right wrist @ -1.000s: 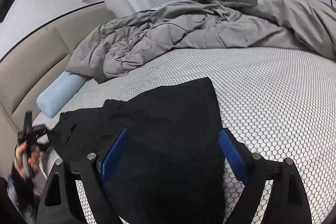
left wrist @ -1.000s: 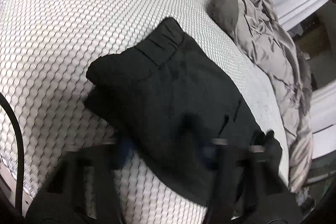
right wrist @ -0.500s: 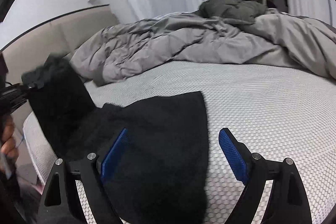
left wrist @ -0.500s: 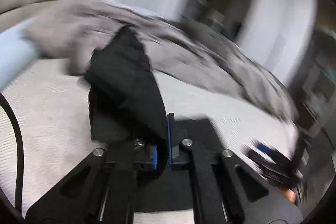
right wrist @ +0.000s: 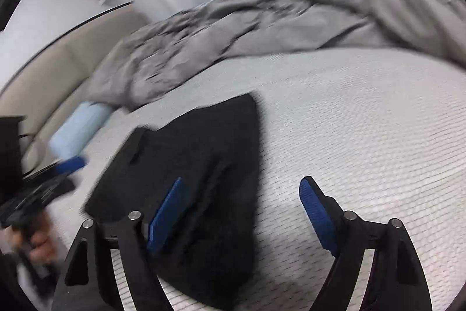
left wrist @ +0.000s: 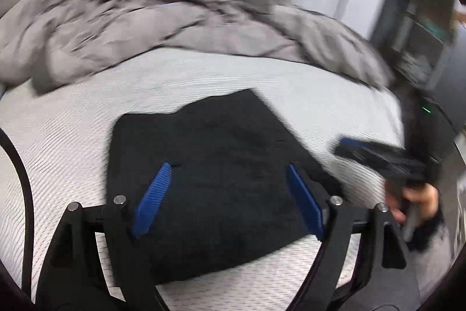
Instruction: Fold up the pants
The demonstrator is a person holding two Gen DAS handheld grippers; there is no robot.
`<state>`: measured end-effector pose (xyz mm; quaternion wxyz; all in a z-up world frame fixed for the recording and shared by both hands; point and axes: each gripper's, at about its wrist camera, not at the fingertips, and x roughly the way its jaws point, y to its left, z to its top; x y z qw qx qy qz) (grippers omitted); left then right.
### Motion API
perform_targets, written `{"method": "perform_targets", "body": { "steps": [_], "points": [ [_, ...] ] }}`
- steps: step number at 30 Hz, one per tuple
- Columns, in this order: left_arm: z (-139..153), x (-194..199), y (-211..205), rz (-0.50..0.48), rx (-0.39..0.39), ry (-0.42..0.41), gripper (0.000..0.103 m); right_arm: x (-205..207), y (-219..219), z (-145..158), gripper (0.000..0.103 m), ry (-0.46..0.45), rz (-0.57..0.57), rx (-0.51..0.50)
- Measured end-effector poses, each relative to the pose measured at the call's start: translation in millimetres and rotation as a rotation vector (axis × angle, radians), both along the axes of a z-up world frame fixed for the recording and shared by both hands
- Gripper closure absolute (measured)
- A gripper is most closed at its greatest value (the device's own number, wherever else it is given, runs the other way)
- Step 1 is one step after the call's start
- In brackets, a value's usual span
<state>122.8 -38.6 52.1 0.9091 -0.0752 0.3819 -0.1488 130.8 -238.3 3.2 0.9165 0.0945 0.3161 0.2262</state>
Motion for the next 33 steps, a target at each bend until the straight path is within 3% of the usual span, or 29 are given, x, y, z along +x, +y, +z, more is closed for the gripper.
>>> {"method": "perform_targets", "body": {
  "steps": [4,7,10,14,16,19,21,23,25,29,31,33],
  "points": [
    [-31,20,51,0.152,0.021,0.071,0.024,8,29,-15,0.024,0.125,0.187,0.076],
    [-61,34,72,0.193,0.063,0.167,0.024,24,43,-33,0.024,0.227,0.193,0.083],
    [-90,41,84,0.199,0.099,0.244,0.023,43,50,-49,0.033,0.303,0.165,0.109],
    [-99,43,90,0.201,0.121,0.241,0.023,50,56,-44,0.081,0.272,0.102,0.085],
    [-94,39,91,0.210,0.139,0.222,0.023,41,57,-26,0.089,0.197,0.123,0.104],
    [-80,29,83,0.185,0.128,0.178,0.023,19,58,6,0.090,0.068,0.133,0.092],
    [-81,32,77,0.185,0.155,0.179,0.023,17,53,10,0.090,0.060,0.108,0.068],
    [-82,35,69,0.179,0.166,0.199,0.023,35,51,-12,0.087,0.162,0.068,0.012],
    [-85,35,70,0.182,0.150,0.202,0.023,47,59,-40,0.083,0.255,0.043,-0.107],
    [-60,19,56,0.183,0.173,0.118,0.031,24,65,-15,0.076,0.132,0.012,-0.169],
    [-43,8,39,0.086,0.176,0.009,0.031,-1,70,10,0.075,-0.022,0.030,-0.169],
    [-42,3,11,-0.059,0.239,-0.052,0.031,-7,83,18,0.075,-0.043,0.087,-0.152]
  ]
}}
